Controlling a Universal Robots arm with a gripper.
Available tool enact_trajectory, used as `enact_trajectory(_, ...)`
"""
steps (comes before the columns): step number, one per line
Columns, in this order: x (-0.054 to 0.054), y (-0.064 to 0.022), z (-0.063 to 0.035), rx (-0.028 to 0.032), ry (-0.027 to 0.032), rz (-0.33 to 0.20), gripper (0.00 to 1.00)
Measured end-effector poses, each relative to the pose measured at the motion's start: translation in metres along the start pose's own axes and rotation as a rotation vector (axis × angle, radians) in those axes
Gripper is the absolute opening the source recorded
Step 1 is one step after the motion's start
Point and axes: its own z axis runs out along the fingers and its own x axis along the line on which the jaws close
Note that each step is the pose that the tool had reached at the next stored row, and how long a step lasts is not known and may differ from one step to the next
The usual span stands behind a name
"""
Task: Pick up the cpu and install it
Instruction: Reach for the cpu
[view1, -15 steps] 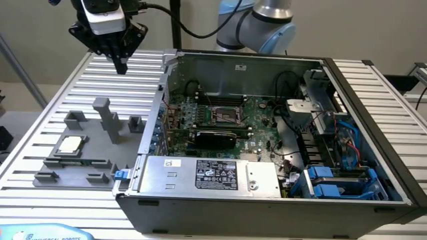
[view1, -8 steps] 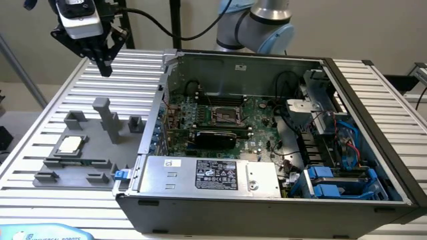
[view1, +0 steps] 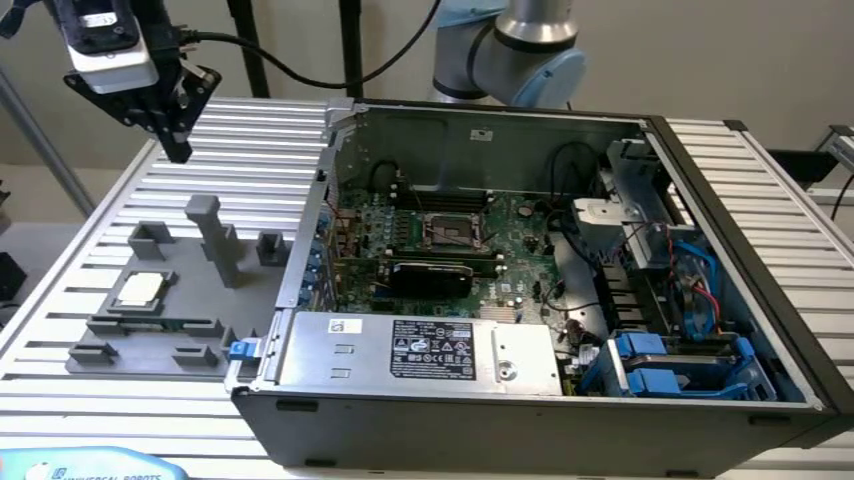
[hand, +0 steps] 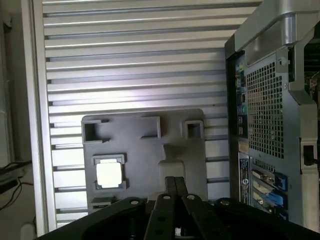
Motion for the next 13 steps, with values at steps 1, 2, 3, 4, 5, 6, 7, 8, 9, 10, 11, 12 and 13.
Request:
enact_trajectory(1, 0.005, -0.0004, 0.0016, 0.0004, 0.0000, 0.000, 0.11)
enact_trajectory(2, 0.009, -0.0008, 0.0032, 0.0008, 0.0000, 0.000, 0.11)
enact_trajectory(3, 0.014, -0.0012, 0.0047, 0.0012, 0.0000, 0.000, 0.11)
enact_trajectory(4, 0.018, -0.0016, 0.0063, 0.0015, -0.0001, 0.000, 0.11)
enact_trajectory(5, 0.023, -0.0020, 0.0079, 0.0019, -0.0001, 0.000, 0.11)
enact_trajectory(6, 0.028, -0.0024, 0.0095, 0.0022, -0.0002, 0.000, 0.11)
enact_trajectory(7, 0.032, -0.0028, 0.0111, 0.0026, -0.0002, 0.000, 0.11)
enact_trajectory(8, 0.037, -0.0032, 0.0128, 0.0029, -0.0002, 0.000, 0.11)
enact_trajectory(9, 0.041, -0.0036, 0.0145, 0.0032, -0.0002, 0.000, 0.11)
enact_trajectory(10, 0.046, -0.0040, 0.0162, 0.0035, -0.0003, 0.000, 0.11)
enact_trajectory(11, 0.051, -0.0044, 0.0179, 0.0037, -0.0002, 0.000, 0.11)
enact_trajectory(12, 0.055, -0.0048, 0.0196, 0.0040, -0.0002, 0.000, 0.11)
enact_trajectory(13, 0.060, -0.0052, 0.0213, 0.0042, -0.0003, 0.000, 0.11)
